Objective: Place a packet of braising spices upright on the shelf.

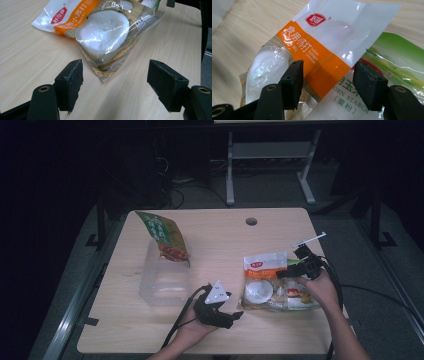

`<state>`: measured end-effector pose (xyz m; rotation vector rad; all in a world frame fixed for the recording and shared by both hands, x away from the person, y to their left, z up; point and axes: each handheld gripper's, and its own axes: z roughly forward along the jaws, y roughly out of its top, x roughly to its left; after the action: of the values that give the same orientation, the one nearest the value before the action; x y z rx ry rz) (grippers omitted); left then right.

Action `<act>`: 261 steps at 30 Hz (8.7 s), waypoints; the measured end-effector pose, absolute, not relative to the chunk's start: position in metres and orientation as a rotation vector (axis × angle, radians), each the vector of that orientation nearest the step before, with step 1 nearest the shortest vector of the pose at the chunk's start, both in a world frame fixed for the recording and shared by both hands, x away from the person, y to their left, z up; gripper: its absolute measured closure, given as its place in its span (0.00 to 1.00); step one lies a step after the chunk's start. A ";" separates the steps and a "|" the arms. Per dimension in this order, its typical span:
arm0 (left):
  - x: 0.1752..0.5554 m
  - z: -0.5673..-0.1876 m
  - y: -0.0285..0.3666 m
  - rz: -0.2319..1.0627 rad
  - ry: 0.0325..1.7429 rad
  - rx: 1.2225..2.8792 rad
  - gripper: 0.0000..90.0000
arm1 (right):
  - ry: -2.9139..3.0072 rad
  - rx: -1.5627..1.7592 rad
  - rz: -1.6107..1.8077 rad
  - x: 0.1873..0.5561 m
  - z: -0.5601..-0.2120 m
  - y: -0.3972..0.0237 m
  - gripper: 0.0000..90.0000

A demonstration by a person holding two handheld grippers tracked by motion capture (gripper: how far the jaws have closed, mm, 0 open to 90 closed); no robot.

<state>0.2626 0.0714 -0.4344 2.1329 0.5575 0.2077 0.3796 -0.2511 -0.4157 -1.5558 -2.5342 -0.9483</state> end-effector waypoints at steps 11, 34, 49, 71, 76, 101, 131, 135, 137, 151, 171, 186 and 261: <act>0.269 -0.433 0.074 0.211 0.578 2.122 0.32 | -2.490 -1.510 -0.951 0.387 -0.419 -0.248 0.69; 0.276 -0.433 0.079 0.176 0.637 2.103 0.32 | -2.551 -1.409 -1.011 0.376 -0.405 -0.237 1.00; 0.296 -0.443 0.075 0.068 0.727 2.033 0.31 | -2.609 -1.251 -1.227 0.352 -0.379 -0.230 1.00; 0.331 -0.451 0.054 -0.131 0.794 1.964 0.49 | -2.690 -1.017 -1.328 0.331 -0.363 -0.223 1.00; 0.335 -0.453 0.052 -0.231 0.795 1.903 0.65 | -2.703 -0.995 -1.328 0.328 -0.362 -0.221 1.00; 0.312 -0.433 0.078 0.076 0.756 1.956 0.98 | -2.687 -0.909 -1.366 0.325 -0.367 -0.200 0.99; 0.289 -0.431 0.081 0.164 0.679 1.997 0.99 | -2.844 -0.889 -1.039 0.331 -0.334 -0.171 0.90; 0.288 -0.432 0.082 0.160 0.673 2.002 0.99 | -2.857 -0.869 -1.004 0.331 -0.337 -0.167 0.98; 0.287 -0.433 0.084 0.148 0.679 2.001 0.99 | -2.843 -0.869 -1.005 0.331 -0.338 -0.166 0.99; 0.272 -0.432 0.091 0.157 0.705 1.995 0.71 | -2.820 -0.840 -1.120 0.322 -0.326 -0.165 1.00; 0.248 -0.433 0.100 0.185 0.685 2.033 0.51 | -2.886 -0.806 -1.114 0.331 -0.306 -0.145 1.00; 0.236 -0.437 0.096 0.143 0.643 2.026 0.46 | -2.893 -0.750 -1.166 0.340 -0.275 -0.118 1.00; 0.228 -0.433 0.100 0.203 0.506 2.025 0.32 | -2.870 -0.627 -1.206 0.407 -0.274 0.095 1.00</act>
<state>0.2282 0.1004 -0.4329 2.0246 0.5063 0.2029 0.4071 0.0952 -0.2742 -0.6270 -2.8701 -1.2058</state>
